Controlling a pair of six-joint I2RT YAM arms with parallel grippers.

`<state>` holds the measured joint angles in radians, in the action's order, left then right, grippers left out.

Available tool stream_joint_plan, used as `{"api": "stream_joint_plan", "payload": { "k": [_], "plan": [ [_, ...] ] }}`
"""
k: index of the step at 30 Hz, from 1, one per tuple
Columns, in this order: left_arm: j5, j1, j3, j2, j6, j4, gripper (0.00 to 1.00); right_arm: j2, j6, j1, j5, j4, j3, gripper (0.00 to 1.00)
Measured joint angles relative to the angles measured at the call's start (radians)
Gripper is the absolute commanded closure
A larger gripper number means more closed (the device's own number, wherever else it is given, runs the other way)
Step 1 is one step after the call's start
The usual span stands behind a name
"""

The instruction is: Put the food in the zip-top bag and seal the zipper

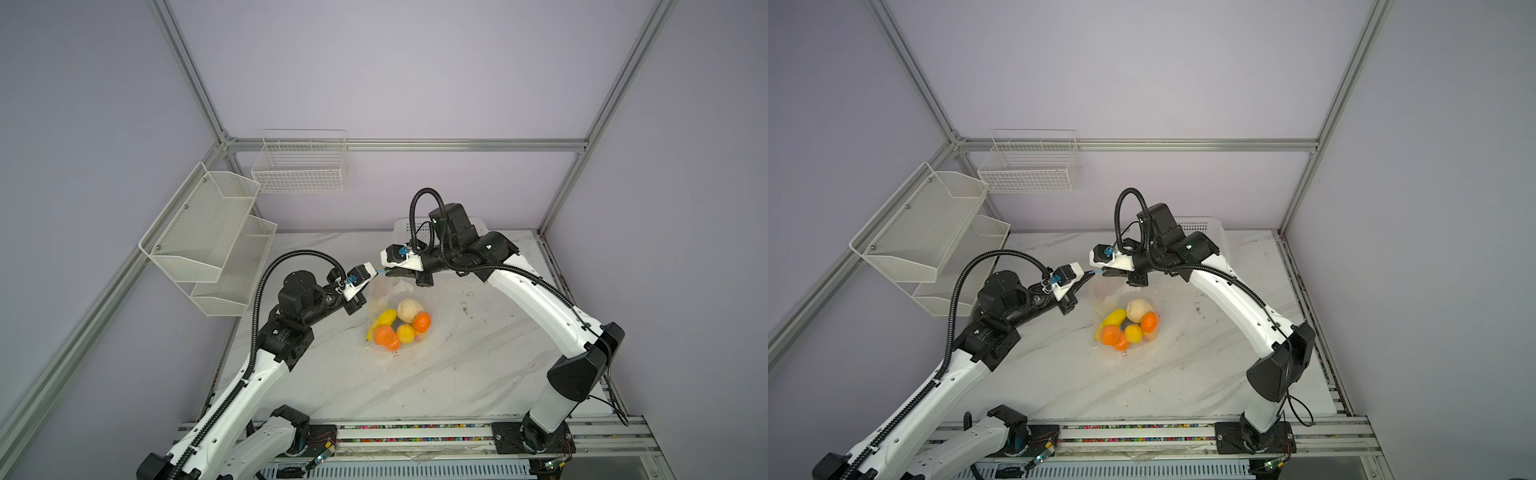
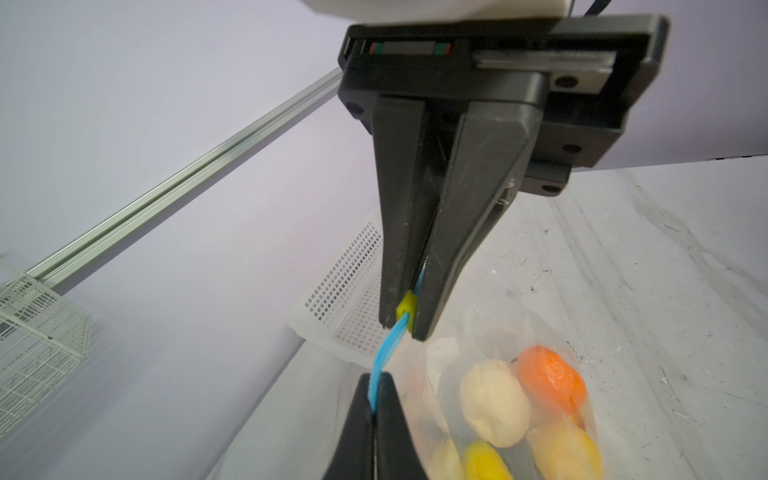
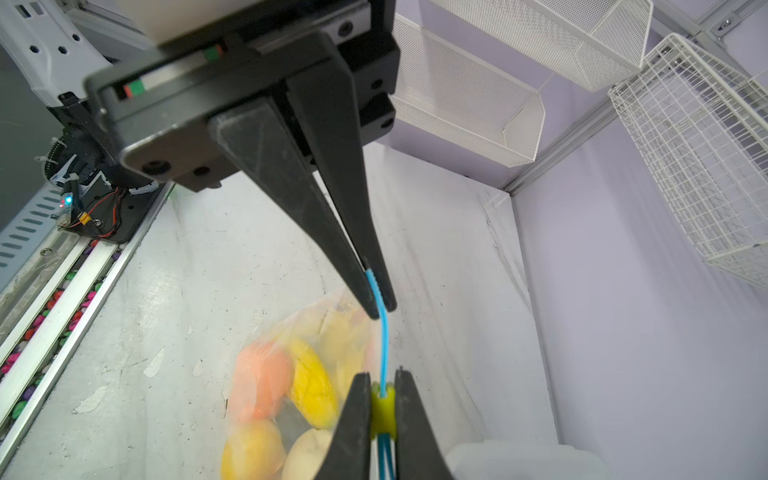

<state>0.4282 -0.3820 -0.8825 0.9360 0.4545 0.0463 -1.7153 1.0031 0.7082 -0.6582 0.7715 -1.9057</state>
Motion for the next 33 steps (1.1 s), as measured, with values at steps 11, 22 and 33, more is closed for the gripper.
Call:
{"api": "stream_joint_plan", "payload": {
  "k": [11,22,33],
  "plan": [
    [-0.05,0.022,0.016,-0.028,-0.019,-0.003,1.0,-0.005,-0.003,0.0,0.02,0.0,0.0,0.92],
    [-0.119,0.041,0.074,-0.066,-0.056,-0.045,1.0,-0.014,-0.003,-0.007,0.041,0.0,0.0,0.92],
    [-0.177,0.065,0.102,-0.13,-0.072,-0.087,0.9,-0.026,-0.003,-0.037,0.059,0.027,-0.007,0.92]
  ]
}}
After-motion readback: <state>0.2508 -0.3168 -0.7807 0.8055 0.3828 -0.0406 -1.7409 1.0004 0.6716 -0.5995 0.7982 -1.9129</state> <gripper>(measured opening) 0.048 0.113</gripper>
